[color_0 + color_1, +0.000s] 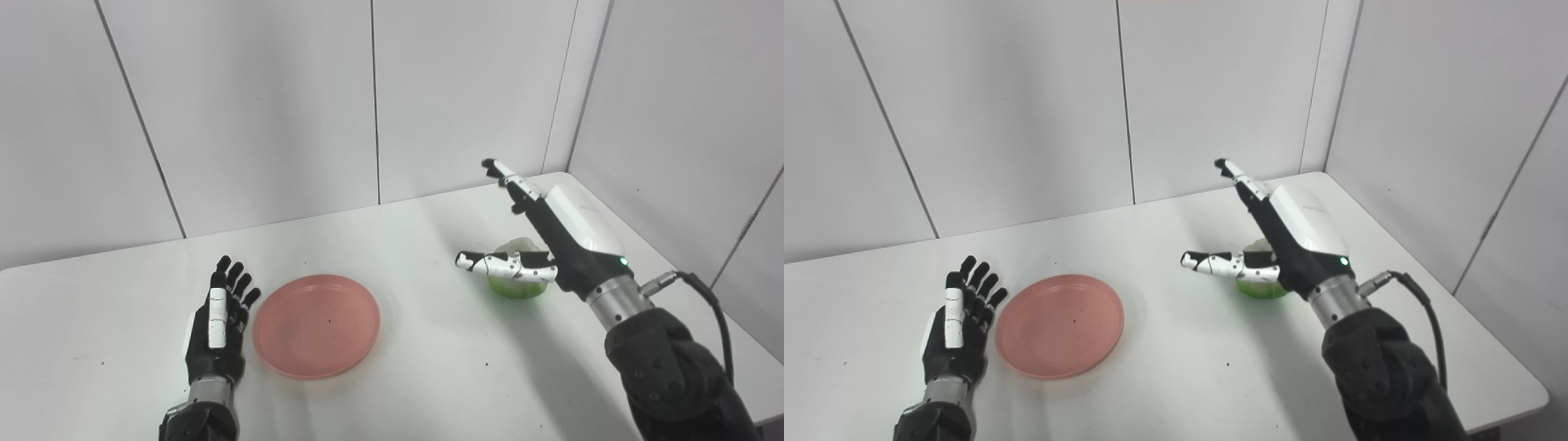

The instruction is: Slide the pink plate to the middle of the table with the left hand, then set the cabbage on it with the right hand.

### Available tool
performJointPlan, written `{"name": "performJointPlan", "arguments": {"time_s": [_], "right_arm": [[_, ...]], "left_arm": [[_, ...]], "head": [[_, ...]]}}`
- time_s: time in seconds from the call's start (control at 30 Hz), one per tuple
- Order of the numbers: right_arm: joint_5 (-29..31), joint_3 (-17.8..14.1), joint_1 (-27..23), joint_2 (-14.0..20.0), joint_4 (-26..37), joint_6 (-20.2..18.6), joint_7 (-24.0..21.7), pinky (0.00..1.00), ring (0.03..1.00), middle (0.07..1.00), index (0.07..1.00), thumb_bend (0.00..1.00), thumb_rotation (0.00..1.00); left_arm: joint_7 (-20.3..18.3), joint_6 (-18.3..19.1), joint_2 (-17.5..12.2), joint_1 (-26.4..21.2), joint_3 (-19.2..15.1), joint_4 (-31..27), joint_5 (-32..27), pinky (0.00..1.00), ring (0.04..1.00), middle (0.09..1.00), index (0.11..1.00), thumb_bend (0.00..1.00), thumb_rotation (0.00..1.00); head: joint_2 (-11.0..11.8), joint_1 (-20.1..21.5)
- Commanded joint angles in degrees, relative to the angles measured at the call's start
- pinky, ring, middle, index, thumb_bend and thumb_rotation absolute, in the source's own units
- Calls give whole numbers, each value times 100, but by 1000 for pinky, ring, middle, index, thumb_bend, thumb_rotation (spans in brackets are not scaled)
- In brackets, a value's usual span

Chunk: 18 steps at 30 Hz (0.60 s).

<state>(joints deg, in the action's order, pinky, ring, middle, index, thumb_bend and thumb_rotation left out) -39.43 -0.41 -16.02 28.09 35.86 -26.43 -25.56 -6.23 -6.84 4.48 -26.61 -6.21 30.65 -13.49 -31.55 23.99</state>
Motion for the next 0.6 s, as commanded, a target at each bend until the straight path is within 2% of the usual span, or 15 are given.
{"name": "performJointPlan", "arguments": {"time_s": [0.0,0.07,0.13,0.17,0.27,0.47,0.5,0.57], "right_arm": [[-188,12,-437,516,-123,2,-329,725,891,924,918,1000,682],[-276,123,-671,796,-359,28,-584,718,883,911,907,1000,665],[-307,221,-911,1021,-617,36,-814,703,872,900,896,1000,610],[-303,259,-1005,1101,-721,33,-902,692,859,893,891,1000,548],[-408,536,-1377,1421,-1109,84,-1295,673,852,898,899,1000,503],[-439,1039,-1974,1703,-1954,289,-1776,690,862,914,889,1000,356],[-428,1152,-2085,1761,-2135,362,-1894,663,863,918,879,1000,294],[-428,1338,-2268,1831,-2458,482,-2039,648,857,916,873,1000,264]], "left_arm": [[-46,-21,-49,12,22,142,18,891,949,957,951,941,840],[-38,-5,-48,14,27,120,12,881,946,954,952,946,841],[-36,18,-38,16,26,90,-11,884,947,956,952,949,833],[-38,25,-35,16,26,81,-20,894,950,959,954,946,826],[-40,58,-26,33,33,35,-27,897,954,962,956,943,822],[-20,84,-18,55,55,-5,-11,905,952,962,960,941,822],[-11,98,-14,58,59,-19,-7,903,953,963,958,936,824],[-15,106,-7,63,67,-41,-9,902,954,964,959,933,824]], "head": [[-15,-41],[-20,-58],[-20,-58],[-20,-58],[-35,-81],[-58,-120],[-59,-127],[-65,-144]]}}
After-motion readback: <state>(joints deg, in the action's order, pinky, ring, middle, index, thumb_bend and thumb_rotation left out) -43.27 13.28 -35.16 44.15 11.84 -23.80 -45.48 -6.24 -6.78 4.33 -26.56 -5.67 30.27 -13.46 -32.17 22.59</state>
